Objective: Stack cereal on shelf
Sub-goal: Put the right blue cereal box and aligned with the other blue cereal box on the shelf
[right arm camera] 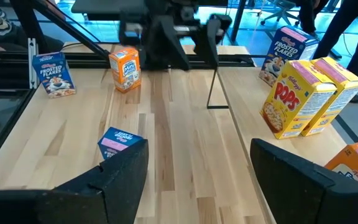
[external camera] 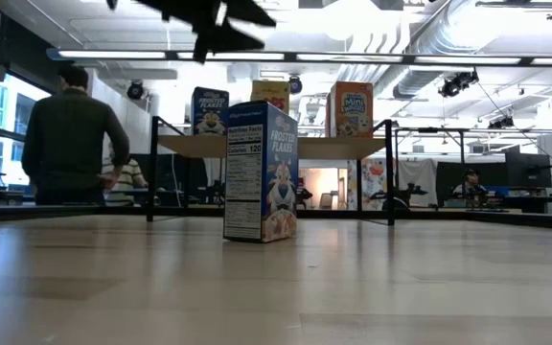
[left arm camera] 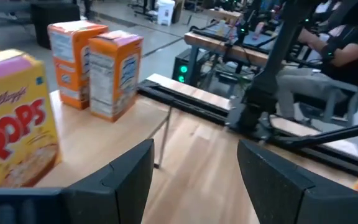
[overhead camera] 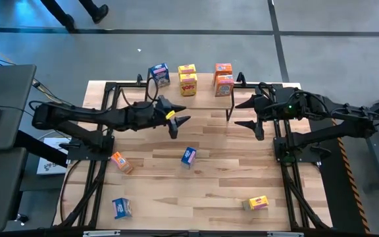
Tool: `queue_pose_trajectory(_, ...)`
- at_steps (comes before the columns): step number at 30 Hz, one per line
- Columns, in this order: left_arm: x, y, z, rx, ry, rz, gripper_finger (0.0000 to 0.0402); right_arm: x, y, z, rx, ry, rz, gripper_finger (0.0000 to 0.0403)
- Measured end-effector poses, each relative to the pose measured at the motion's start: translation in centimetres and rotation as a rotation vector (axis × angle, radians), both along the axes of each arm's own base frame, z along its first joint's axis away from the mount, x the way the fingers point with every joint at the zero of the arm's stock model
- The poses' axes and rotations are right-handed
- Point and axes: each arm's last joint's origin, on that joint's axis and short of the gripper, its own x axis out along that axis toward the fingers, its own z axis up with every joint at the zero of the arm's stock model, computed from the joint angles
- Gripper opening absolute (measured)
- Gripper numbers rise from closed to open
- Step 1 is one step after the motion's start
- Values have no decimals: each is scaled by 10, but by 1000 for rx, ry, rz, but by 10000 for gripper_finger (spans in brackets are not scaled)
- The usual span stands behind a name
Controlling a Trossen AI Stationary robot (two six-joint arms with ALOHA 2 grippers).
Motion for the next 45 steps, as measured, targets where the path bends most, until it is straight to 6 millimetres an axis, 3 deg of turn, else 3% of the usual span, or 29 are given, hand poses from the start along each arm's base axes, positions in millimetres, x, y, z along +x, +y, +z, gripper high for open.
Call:
queue_pose_trajectory(5, 3, -6, 31, -73, 26, -2, 223, 0, 0, 0, 0, 1, 0, 275)
queue_pose_trajectory(11, 0, -8, 53, -207, 57, 58, 223, -1, 0, -1, 1, 14, 0, 275)
queue_pose_trajectory(17, -3, -14, 56, -350, 78, 91, 223, -2, 0, -3, 2, 39, -1, 275)
queue_pose_trajectory(32, 24, -61, 24, -531, 136, 29, 223, -4, 0, -9, 62, 93, -29, 275)
queue_pose_trajectory(39, 22, -76, 29, -568, 109, 10, 223, -6, 0, -11, 99, 115, -50, 275)
queue_pose_trajectory(45, 22, -81, 55, -534, 81, 0, 223, -6, 0, -11, 99, 115, -49, 275)
